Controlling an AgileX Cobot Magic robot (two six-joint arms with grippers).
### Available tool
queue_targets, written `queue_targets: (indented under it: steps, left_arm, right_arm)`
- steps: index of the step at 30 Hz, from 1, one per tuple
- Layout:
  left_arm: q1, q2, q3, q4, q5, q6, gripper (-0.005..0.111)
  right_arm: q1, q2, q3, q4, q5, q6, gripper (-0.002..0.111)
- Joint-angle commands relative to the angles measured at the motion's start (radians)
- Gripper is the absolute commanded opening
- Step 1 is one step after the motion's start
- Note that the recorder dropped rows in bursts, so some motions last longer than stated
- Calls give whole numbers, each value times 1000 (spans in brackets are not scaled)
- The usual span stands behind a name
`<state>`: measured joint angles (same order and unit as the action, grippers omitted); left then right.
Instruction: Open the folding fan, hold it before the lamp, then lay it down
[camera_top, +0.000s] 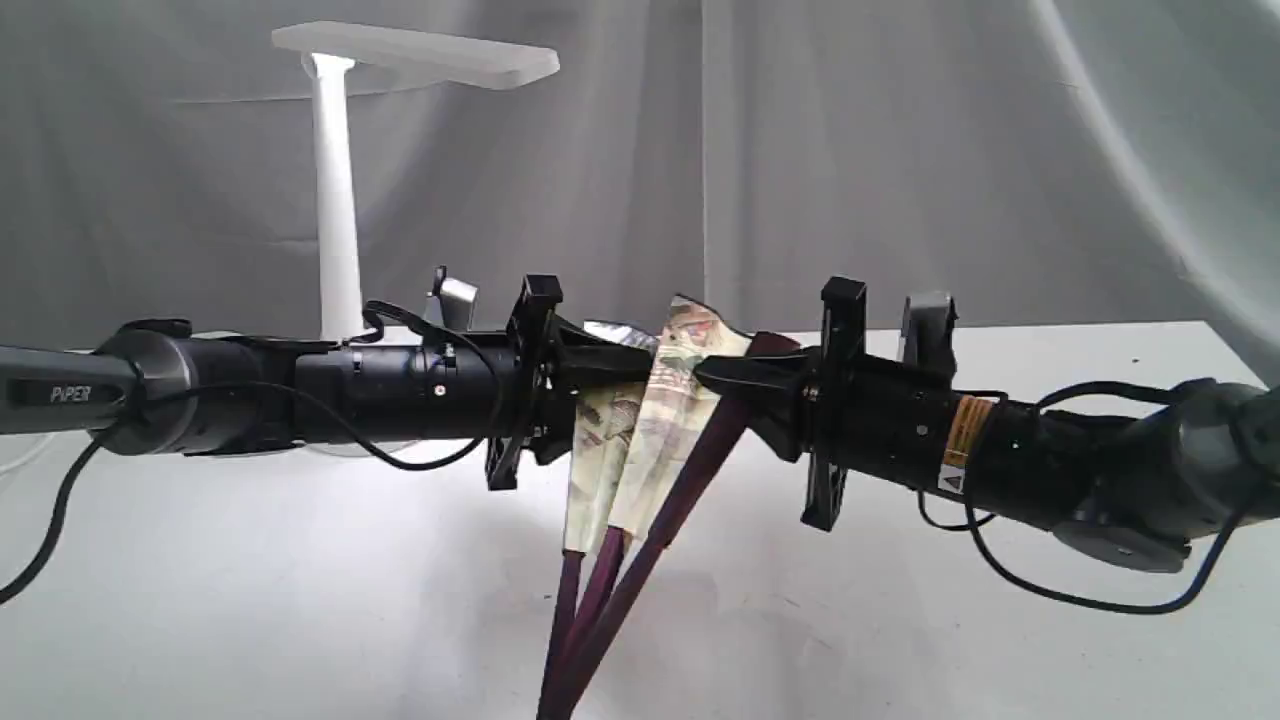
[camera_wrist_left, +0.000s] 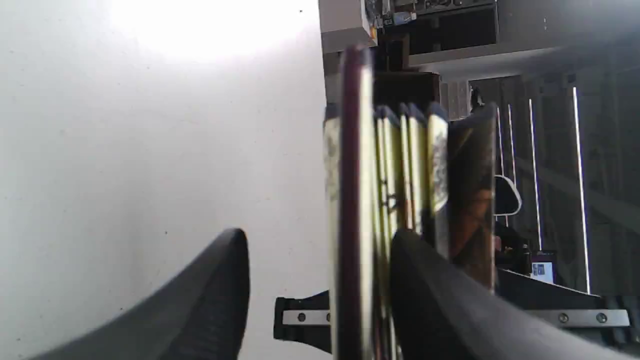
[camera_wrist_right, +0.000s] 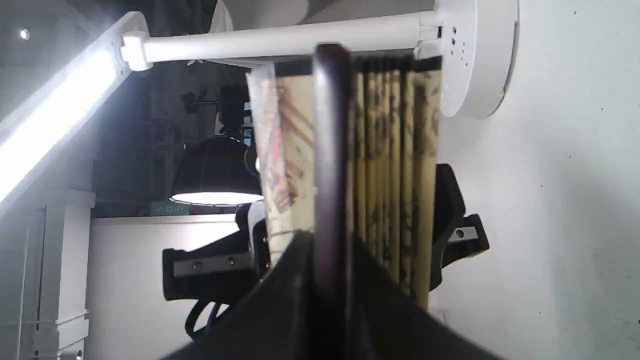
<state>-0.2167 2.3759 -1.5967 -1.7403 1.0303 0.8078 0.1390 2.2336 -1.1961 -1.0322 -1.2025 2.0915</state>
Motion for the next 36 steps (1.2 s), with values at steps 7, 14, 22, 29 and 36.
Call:
queue_targets:
  steps: [7, 14, 22, 29, 36]
  left_arm:
    - [-4, -11, -2, 1, 8, 1, 39]
    - [-4, -11, -2, 1, 8, 1, 0]
    - [-4, -11, -2, 1, 8, -78, 0]
    - [-4, -11, -2, -4, 26, -105, 0]
    - [-4, -11, -2, -4, 59, -111, 0]
  right_arm:
    - [29, -15, -5, 19, -19, -6, 0]
    - [29, -15, -5, 17, -19, -6, 0]
    - [29, -15, -5, 17, -19, -6, 0]
    - [22, -15, -5, -10, -19, -6, 21]
    - [22, -15, -5, -15, -19, -6, 52]
